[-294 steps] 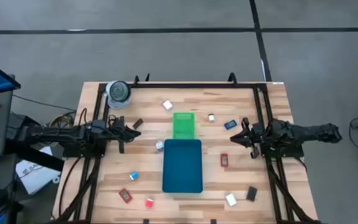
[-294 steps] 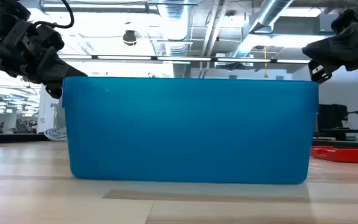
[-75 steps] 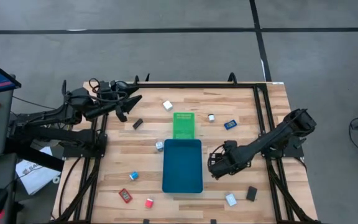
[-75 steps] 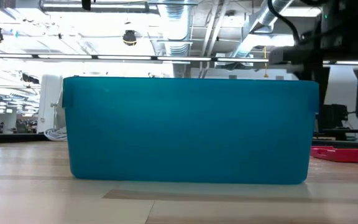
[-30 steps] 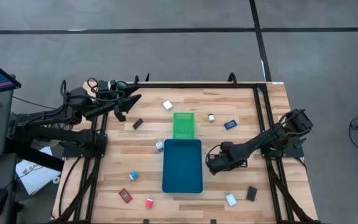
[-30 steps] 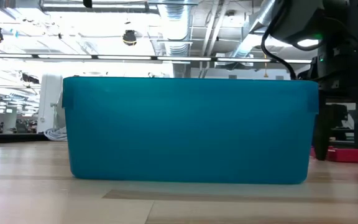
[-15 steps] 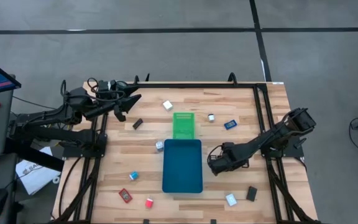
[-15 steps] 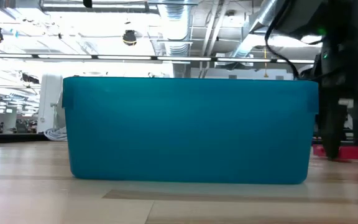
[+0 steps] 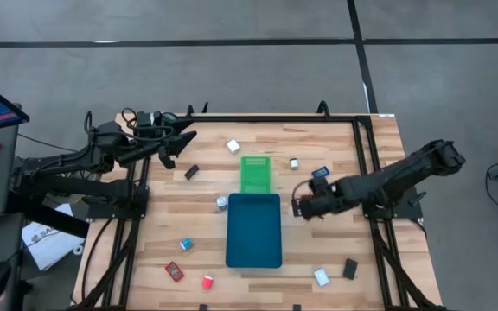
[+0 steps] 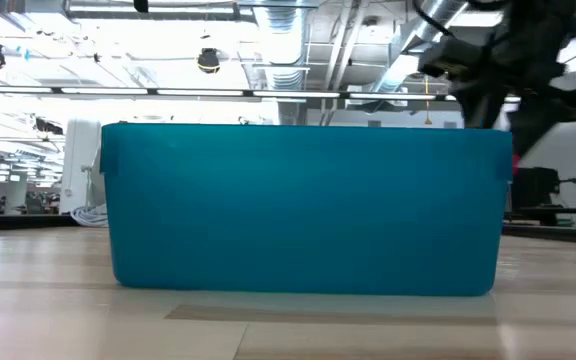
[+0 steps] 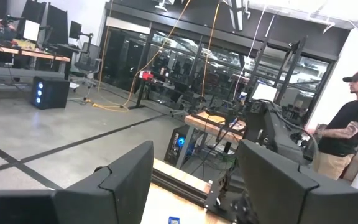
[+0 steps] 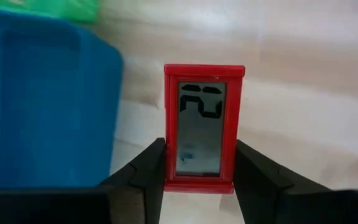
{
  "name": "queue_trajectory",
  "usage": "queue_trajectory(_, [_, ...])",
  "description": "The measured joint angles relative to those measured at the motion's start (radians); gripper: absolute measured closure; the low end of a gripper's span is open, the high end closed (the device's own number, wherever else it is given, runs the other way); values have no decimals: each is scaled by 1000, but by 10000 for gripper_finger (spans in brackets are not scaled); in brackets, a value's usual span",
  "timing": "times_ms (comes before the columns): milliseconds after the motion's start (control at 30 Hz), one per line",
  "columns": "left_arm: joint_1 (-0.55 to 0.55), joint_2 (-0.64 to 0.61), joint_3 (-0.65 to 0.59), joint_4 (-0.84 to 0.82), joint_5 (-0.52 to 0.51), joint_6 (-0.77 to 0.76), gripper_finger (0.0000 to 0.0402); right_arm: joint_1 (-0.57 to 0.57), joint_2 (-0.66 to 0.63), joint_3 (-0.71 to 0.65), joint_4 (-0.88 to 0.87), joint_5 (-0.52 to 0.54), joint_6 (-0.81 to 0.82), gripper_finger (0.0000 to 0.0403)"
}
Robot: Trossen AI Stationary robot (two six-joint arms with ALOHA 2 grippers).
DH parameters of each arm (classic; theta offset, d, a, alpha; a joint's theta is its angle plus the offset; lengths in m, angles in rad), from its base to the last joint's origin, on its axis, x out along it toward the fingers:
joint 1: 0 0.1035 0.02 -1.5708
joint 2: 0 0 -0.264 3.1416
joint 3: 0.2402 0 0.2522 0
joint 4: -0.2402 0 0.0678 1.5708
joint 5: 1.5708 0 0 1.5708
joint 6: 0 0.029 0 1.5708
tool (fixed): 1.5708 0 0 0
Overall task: Pick & Place Office items
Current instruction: Put the top red digital clock into the green bin
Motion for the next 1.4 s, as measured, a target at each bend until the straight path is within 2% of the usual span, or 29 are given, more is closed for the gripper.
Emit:
queue_trajectory(167, [0, 0, 0, -3, 0, 0, 170, -159, -31, 0, 103, -13, -338, 256])
queue_trajectory(333, [0, 0, 0, -22, 0, 0, 170, -341, 0, 11, 231, -155, -657, 255])
queue_trajectory(433, [0, 0, 0, -57, 0, 0, 170, -428, 47, 72, 222, -212, -828, 254])
queue_trajectory(600, [-2, 0, 0, -78, 0, -1, 170, -520, 164, 257, 166, -263, -1117, 254])
queue_trajectory(833, [-4, 0, 0, -117, 0, 0, 170, -553, 397, 588, -47, -287, -1539, 253])
queue_trajectory(967, [-18, 2, 0, -148, 0, 0, 170, -549, 510, 716, -142, -288, -1703, 253])
queue_trajectory(1233, [-50, 9, 0, -207, -12, -1, 170, -509, 648, 776, -175, -292, -1892, 253])
queue_trajectory(1400, [-57, 18, 0, -210, -13, -4, 170, -499, 701, 776, -159, -289, -1926, 253])
